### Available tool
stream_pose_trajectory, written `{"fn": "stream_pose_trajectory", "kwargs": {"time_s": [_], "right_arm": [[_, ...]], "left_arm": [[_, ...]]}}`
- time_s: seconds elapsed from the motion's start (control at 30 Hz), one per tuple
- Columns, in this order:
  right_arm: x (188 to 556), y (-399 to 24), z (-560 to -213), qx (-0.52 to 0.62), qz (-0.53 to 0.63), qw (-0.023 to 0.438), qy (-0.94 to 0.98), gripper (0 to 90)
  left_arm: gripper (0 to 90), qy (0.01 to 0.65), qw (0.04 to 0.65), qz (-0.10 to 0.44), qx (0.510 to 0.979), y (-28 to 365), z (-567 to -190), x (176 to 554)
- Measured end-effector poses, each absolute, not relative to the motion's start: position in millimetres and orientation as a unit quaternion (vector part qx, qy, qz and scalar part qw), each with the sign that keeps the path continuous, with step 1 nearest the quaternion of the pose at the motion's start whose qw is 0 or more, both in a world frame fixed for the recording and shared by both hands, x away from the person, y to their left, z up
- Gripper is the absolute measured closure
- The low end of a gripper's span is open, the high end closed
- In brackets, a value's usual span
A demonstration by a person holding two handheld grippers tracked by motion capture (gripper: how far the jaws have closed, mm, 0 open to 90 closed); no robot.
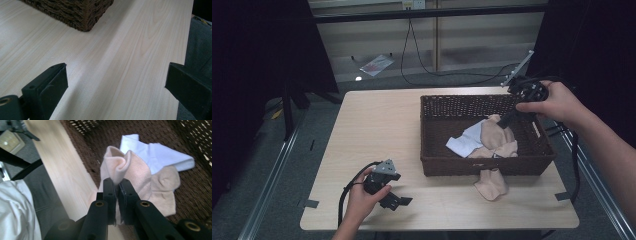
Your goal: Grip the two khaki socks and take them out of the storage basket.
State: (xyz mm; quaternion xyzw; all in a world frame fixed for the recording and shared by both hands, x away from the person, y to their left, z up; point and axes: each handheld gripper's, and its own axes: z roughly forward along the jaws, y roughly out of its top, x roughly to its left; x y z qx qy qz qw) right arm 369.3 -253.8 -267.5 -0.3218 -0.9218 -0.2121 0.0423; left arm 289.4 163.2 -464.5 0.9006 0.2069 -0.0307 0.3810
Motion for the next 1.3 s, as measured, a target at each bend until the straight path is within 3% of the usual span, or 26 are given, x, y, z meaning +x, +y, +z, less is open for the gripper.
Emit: {"fn": "stream_pose_trajectory", "kwargs": {"time_s": [0.6, 1.3], "right_arm": [[356, -253, -264, -0.304, -0.233, 0.067, -0.921, 85.2], [337, -236, -291, -0.263, -0.218, 0.099, -0.935, 84.9]], "left_arm": [[3.9, 0.206, 0.383, -0.034, 0.9, 163, -465, 289], [3.9, 0.207, 0.382, -0.028, 0.9, 163, -464, 289]]}}
